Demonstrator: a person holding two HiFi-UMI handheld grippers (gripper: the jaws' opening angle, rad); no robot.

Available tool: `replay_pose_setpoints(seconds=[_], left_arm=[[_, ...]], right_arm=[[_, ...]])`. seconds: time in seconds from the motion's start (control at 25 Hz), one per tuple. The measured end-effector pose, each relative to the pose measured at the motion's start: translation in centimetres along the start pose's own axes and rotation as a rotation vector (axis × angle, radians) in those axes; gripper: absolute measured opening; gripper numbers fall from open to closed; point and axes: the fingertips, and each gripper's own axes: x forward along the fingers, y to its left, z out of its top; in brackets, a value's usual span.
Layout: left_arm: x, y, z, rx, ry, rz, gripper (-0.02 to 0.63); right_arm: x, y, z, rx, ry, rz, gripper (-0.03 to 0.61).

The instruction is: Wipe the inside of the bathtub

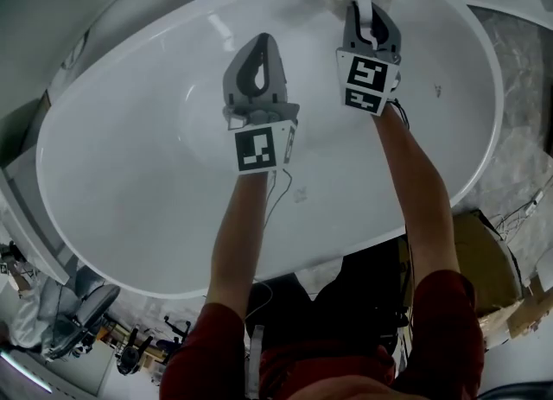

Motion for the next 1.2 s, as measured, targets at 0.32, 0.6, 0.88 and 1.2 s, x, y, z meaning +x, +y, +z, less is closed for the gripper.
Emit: replay_pose_setpoints(seconds=[0.32, 0.6, 0.88, 1.2], left_arm=[[2.1, -3.9, 0.0, 0.004, -0.002, -0.04, 0.015], [2.1, -4.5, 0.7, 0.001, -0.012, -0.045, 0.015], [0.4, -3.3, 2.0, -0.035, -0.013, -0.041, 0.015], [-3.7, 0.2, 6.6, -0.049, -0.04, -0.018, 0.015]], right_arm=[[-0.6, -7.8, -1.9, 0.079, 0.052, -0.153, 0.091], [-0.9, -9.1, -2.6, 0.104, 0.078, -0.178, 0.091], [-2.1, -7.7, -2.0, 0.064, 0.082, -0.171, 0.092], [-6.7, -1.8, 1.7, 0.083, 0.067, -0.105, 0.091]])
